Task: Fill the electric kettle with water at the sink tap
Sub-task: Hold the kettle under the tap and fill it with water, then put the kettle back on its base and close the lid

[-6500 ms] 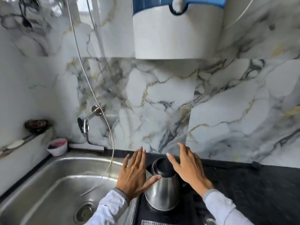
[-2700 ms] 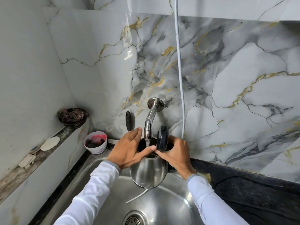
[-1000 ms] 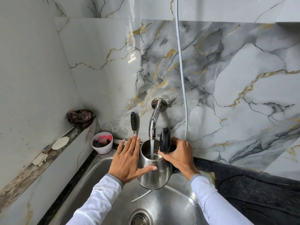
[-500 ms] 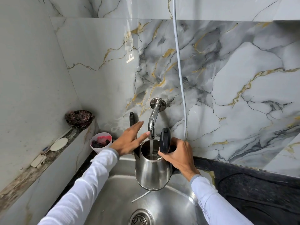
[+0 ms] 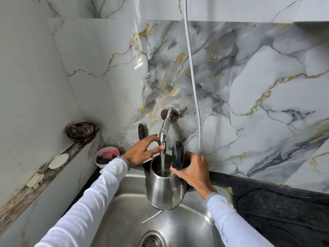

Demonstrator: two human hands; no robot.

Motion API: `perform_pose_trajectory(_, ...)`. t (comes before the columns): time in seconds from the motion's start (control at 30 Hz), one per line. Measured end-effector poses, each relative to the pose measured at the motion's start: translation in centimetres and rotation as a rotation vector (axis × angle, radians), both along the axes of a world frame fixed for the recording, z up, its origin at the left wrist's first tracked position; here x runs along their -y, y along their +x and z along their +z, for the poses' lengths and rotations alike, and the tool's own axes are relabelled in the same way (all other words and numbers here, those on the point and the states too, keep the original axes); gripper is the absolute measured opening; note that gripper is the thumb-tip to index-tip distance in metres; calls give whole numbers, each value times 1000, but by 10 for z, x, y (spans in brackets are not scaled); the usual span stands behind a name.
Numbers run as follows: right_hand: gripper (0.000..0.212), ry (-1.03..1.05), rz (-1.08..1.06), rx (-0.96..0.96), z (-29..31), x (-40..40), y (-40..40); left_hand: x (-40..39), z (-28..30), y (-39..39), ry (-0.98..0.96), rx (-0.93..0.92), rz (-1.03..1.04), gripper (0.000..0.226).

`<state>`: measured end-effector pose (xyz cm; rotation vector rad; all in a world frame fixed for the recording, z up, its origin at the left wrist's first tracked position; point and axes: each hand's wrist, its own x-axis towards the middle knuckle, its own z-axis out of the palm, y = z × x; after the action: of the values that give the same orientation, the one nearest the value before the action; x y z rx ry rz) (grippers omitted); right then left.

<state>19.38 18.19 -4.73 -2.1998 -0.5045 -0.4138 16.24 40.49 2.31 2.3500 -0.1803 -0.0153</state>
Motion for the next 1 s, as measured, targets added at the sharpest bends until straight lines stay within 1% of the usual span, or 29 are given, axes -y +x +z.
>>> perform_pose_trajectory(0.1, 39, -3, -2, -6, -1, 1, -2, 9, 0, 1, 122, 95, 60, 43)
perform_pose_trajectory(0.17, 41, -21, -11, -3, -2, 1, -3, 18, -2, 1, 222, 202, 146, 39)
perform_pose_trajectory(0.23, 42, -37, -12, -15, -1, 2, -4, 26, -3, -5, 256, 277, 229, 38)
perform_pose_trajectory(0.27, 42, -43, -12, -20, 0, 2, -4, 28, -4, -9, 279, 307, 254, 41)
perform_pose_trajectory(0.3, 43, -47, -14, -19, 0, 3, -6, 29, -6, -15, 318, 331, 268, 47)
perform_pose_trajectory(0.37, 49, -55, -23, -12, 3, 6, -9, 31, -9, -32, 383, 322, 263, 68)
perform_pose_trajectory(0.47, 58, -68, -26, -5, 9, 13, -17, 35, -16, -66, 469, 205, 196, 100)
perform_pose_trajectory(0.57, 57, -59, -31, -6, 21, 27, -31, 46, -24, -99, 666, 155, 129, 115)
perform_pose_trajectory(0.6, 56, -54, -34, -2, 26, 33, -36, 50, -25, -107, 714, 156, 116, 117)
perform_pose_trajectory(0.67, 55, -49, -41, -6, 35, 48, -47, 64, -25, -122, 754, 175, 98, 119)
perform_pose_trajectory(0.87, 54, -18, -109, -2, 55, 107, -82, 117, -13, -143, 796, 285, 103, 116)
perform_pose_trajectory(1.0, 53, -22, -131, 23, 63, 160, -100, 164, -10, -153, 778, 348, 66, 116)
